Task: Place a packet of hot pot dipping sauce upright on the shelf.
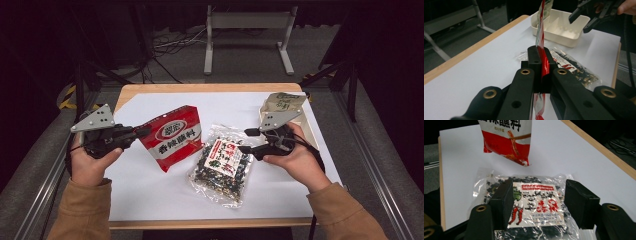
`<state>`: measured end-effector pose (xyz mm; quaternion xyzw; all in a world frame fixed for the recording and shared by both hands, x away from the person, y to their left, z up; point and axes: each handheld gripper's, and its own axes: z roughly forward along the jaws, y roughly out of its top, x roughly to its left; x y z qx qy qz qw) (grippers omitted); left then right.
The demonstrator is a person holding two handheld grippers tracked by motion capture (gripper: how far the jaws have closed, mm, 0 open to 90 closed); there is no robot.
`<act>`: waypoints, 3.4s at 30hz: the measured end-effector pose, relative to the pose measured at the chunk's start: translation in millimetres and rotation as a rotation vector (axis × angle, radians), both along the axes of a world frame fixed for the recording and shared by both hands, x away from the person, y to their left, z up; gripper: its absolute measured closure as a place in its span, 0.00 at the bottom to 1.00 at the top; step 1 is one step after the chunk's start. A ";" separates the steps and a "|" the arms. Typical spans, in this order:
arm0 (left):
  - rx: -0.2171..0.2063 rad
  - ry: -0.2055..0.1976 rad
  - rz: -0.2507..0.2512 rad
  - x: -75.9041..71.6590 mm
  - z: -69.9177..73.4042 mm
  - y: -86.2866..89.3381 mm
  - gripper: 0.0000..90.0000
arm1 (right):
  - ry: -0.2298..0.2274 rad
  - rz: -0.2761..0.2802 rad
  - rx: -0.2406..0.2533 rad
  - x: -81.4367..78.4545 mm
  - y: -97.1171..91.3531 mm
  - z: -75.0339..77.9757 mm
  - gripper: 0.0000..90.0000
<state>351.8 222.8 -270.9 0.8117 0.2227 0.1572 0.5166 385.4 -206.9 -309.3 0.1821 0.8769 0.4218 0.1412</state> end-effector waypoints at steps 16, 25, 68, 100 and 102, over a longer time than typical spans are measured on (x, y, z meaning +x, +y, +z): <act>-0.023 -0.021 -0.160 -27.4 16.2 -26.7 1.00 | -0.019 0.130 0.043 -12.1 43.2 -0.7 0.43; -0.023 -0.020 -0.189 -28.5 13.7 -39.2 1.00 | -0.002 0.217 0.054 -11.8 62.9 -6.3 0.49; -0.089 -0.056 -0.138 -16.6 1.4 -39.5 0.65 | -0.013 0.268 0.019 -8.5 53.5 7.8 0.98; -0.134 -0.054 -0.014 2.6 -13.2 -11.6 0.43 | -0.048 0.096 0.067 -1.0 -23.4 38.1 0.98; -0.130 -0.048 -0.003 4.5 -14.9 -10.6 0.42 | -0.051 0.083 0.070 -0.1 -28.4 39.4 0.98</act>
